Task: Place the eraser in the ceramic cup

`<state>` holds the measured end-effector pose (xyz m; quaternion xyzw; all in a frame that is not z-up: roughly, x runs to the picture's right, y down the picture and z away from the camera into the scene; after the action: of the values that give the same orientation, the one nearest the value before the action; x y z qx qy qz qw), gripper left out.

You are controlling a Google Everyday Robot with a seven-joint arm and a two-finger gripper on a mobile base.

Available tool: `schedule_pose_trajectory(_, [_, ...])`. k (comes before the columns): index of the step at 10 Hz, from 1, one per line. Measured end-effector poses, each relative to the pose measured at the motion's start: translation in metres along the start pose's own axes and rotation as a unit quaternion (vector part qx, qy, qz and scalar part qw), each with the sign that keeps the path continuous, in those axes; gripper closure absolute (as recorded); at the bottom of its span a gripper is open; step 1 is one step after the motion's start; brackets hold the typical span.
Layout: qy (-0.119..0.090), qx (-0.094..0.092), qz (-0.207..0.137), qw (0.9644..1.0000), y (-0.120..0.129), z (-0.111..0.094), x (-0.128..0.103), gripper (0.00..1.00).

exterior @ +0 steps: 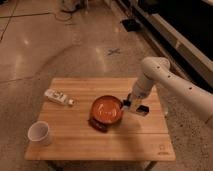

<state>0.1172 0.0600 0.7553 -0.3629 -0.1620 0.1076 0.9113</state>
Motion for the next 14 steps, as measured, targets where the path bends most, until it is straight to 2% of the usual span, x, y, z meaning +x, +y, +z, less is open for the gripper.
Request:
schedule_pose_trajectory(2, [-0.06,0.017,0.003,0.9981,0.005,-0.014,-0.029,0.86])
schedule_pose_trajectory(3, [-0.068,0.019,0.004,0.9975,0.006,-0.017,-0.032,0.86])
schedule_pose_trajectory(7, [-0.068,0.019,0.003,0.9975,0.006,-0.017,-0.032,0.86])
schedule_pose_trajectory(9, [-0.075,0.019,-0.006,0.997,0.008,-0.017,-0.043,0.86])
schedule_pose_trajectory(12, [-0.109,0.019,-0.038,0.9931,0.02,-0.019,-0.088,0.86])
schedule_pose_trajectory(14, [-0.138,0.014,-0.054,0.9889,0.033,-0.018,-0.12,0.86])
